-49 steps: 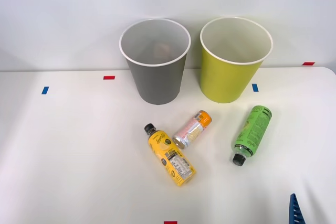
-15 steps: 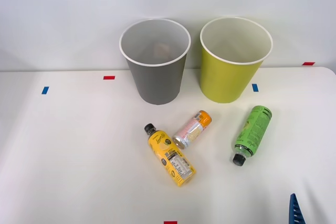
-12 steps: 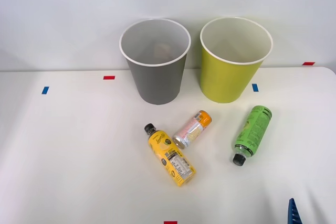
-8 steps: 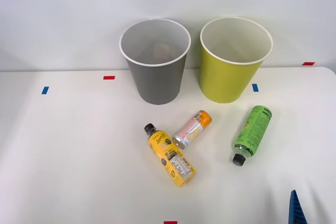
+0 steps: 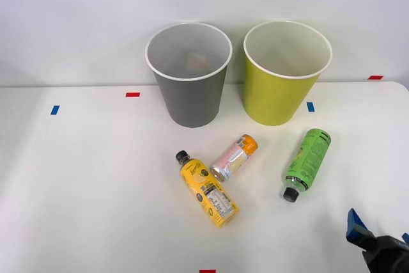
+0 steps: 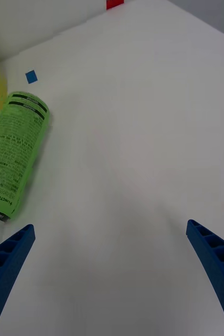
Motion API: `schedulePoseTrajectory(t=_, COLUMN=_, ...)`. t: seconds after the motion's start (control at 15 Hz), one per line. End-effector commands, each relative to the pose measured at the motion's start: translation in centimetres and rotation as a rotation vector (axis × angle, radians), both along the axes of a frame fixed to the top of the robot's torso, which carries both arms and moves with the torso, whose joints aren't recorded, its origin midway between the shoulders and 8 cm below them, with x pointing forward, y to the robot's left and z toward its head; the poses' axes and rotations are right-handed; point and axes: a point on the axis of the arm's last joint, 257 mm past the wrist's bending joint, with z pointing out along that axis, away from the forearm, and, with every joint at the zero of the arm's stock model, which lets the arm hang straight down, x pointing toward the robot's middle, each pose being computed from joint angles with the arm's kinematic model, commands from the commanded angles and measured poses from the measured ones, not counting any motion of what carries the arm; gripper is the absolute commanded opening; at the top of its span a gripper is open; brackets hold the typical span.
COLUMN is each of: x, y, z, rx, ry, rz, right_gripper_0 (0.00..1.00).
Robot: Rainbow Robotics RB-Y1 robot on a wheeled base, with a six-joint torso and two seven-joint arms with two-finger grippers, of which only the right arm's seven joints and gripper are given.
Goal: Put cans in the gray bin, plastic bottles in the light green bin
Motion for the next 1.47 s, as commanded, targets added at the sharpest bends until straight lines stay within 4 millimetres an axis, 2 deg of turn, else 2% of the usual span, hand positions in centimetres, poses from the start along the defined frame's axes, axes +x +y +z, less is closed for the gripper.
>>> schedulePoseTrajectory(t=0.07, x=4.7, y=1.6, z=3.9, rx=0.108, ry=-0.009, rz=0.012, right_gripper_0=1.0)
schedulePoseTrajectory(t=0.33, x=8.0, y=2.6, z=4.4, rx=0.184, ry=0.089, rz=0.053, right_gripper_0=1.0)
schedulePoseTrajectory(t=0.47, x=10.7, y=2.6, z=3.7, rx=0.205, ry=0.115, rz=0.082, right_gripper_0=1.0)
schedulePoseTrajectory(t=0.67, x=13.5, y=2.9, z=3.3, rx=0.297, ry=0.138, rz=0.06, right_gripper_0=1.0)
schedulePoseTrajectory(t=0.87, x=13.3, y=3.2, z=3.1, rx=0.306, ry=0.235, rz=0.029, right_gripper_0=1.0)
schedulePoseTrajectory(t=1.07, x=13.6, y=4.1, z=3.7, rx=0.386, ry=0.239, rz=-0.009, right_gripper_0=1.0)
schedulePoseTrajectory(t=1.33, x=15.8, y=3.4, z=2.6, rx=0.377, ry=0.264, rz=-0.029, right_gripper_0=1.0)
schedulePoseTrajectory(t=1.47, x=15.9, y=3.1, z=2.1, rx=0.37, ry=0.277, rz=-0.038, right_gripper_0=1.0)
